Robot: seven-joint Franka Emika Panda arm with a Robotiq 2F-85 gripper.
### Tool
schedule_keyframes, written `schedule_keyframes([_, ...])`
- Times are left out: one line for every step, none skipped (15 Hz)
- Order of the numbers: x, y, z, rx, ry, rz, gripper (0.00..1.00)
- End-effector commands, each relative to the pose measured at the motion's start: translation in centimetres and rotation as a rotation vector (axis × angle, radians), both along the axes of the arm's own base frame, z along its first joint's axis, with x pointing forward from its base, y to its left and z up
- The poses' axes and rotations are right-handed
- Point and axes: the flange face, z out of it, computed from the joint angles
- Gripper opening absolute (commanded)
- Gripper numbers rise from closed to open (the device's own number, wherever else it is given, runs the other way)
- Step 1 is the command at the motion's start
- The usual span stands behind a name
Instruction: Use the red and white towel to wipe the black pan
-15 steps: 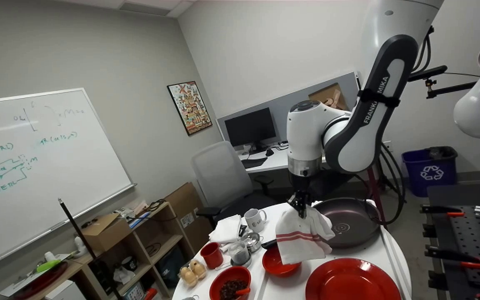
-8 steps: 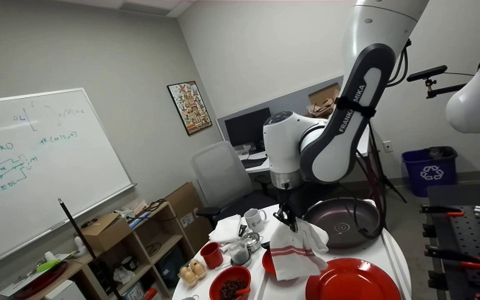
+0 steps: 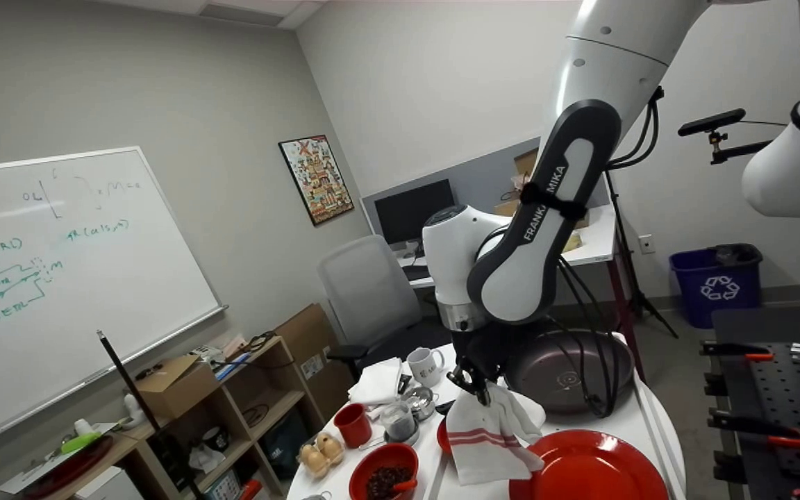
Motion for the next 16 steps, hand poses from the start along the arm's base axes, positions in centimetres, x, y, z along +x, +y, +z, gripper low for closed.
schedule_keyframes([0.0, 0.1, 0.4, 0.002, -0.007, 0.002, 0.13])
schedule_keyframes([0.2, -0.6, 0.2, 0.0, -0.03, -0.022, 0.03])
schedule_keyframes([0.3, -1.0, -0.3, 0.019, -0.011, -0.03, 0.03])
schedule_keyframes([0.4, -1.1, -0.6, 0.03, -0.011, -0.041, 0.03])
schedule_keyframes([0.4, -1.1, -1.1, 0.04, 0.001, -0.036, 0.03])
schedule_keyframes([0.4, -1.1, -1.5, 0.046, 0.005, -0.044, 0.03])
schedule_keyframes([0.4, -1.1, -2.0, 0.052, 0.011, -0.046, 0.03])
schedule_keyframes([0.4, -1.1, -2.4, 0.055, 0.016, -0.047, 0.03])
schedule_keyframes([0.5, -1.1, -2.8, 0.056, 0.018, -0.049, 0.03])
schedule_keyframes([0.6, -1.1, -3.2, 0.057, 0.023, -0.047, 0.03])
schedule_keyframes([0.7, -1.0, -3.5, 0.06, 0.026, -0.046, 0.03])
schedule_keyframes([0.7, -0.9, -3.8, 0.063, 0.029, -0.04, 0.03])
schedule_keyframes([0.8, -0.8, -4.1, 0.062, 0.031, -0.035, 0.03])
schedule_keyframes([0.9, -0.7, -4.3, 0.062, 0.031, -0.031, 0.03])
schedule_keyframes([1.0, -0.6, -4.4, 0.062, 0.031, -0.028, 0.03])
schedule_keyframes([1.2, -0.5, -4.5, 0.062, 0.031, -0.027, 0.03])
